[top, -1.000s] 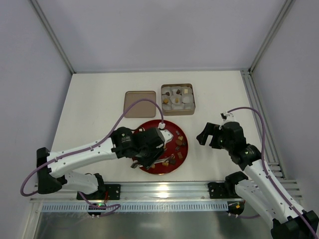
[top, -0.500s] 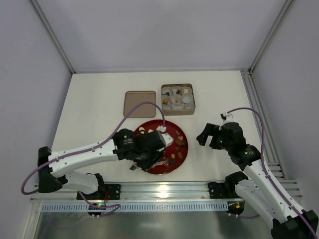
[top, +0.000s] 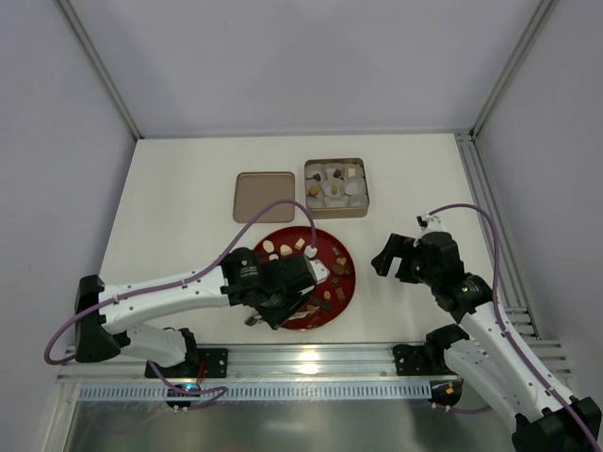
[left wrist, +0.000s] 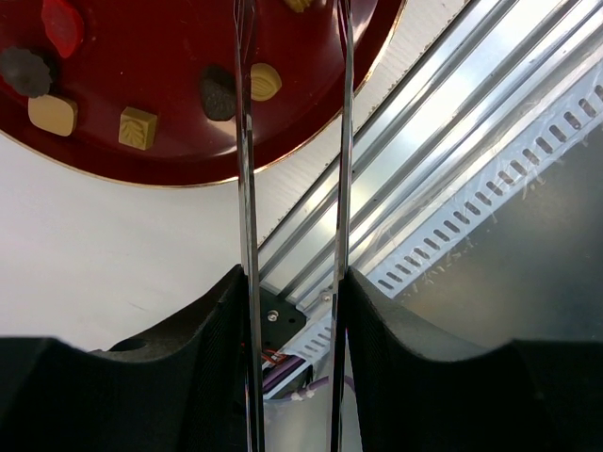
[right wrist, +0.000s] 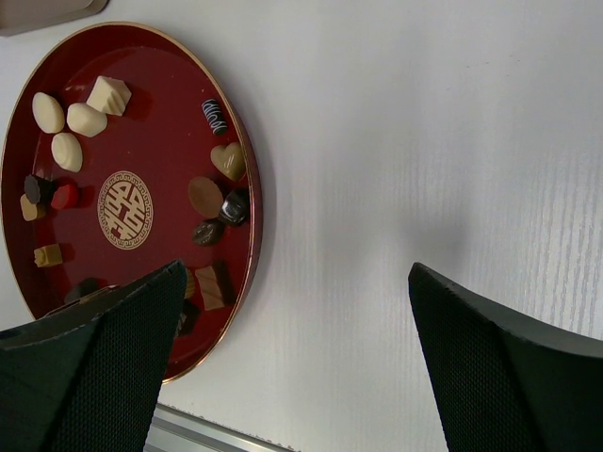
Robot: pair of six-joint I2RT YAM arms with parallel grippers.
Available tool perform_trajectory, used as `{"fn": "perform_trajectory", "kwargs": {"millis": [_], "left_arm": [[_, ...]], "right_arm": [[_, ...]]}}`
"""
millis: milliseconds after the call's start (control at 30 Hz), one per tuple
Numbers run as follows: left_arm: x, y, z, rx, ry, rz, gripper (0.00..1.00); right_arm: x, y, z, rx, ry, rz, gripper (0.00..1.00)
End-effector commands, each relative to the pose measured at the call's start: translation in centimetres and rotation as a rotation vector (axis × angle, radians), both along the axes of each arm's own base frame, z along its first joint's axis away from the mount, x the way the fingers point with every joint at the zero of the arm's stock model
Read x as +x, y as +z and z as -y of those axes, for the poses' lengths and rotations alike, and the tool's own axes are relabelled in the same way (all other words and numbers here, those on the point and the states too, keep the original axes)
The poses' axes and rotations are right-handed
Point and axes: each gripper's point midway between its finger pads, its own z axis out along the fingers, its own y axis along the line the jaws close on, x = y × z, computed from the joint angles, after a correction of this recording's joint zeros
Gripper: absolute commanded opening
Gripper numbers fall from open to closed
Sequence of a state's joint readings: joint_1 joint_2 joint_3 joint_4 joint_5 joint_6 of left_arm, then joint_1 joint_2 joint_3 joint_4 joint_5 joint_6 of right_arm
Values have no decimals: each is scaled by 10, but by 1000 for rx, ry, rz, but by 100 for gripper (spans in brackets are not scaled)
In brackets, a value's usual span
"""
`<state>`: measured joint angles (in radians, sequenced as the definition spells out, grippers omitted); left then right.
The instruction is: Pack the chocolate
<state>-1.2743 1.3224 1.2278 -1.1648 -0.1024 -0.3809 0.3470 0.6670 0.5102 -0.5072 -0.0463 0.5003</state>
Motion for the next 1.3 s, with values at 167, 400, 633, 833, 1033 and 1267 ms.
{"fn": "perform_trajectory", "kwargs": {"millis": [167,400,633,833,1033,1267], "left_arm": [[0,-6,5,11,-34,-3,44],[2,-7,11,2,-44,1,43],[3,-8,14,1,-49,3,39],[6,-6,11,8,-46,24,33],[11,-2,5,21,-26,56,32],[16,1,-1,37,-4,84,31]], "right_arm": [[5,6,0,9,-15,40,100],[6,7,0,12,-14,44,100],[6,7,0,12,-13,46,100],[6,7,0,11,-13,44,100],[5,6,-1,13,-11,44,100],[6,6,-1,14,-12,42,100]]}}
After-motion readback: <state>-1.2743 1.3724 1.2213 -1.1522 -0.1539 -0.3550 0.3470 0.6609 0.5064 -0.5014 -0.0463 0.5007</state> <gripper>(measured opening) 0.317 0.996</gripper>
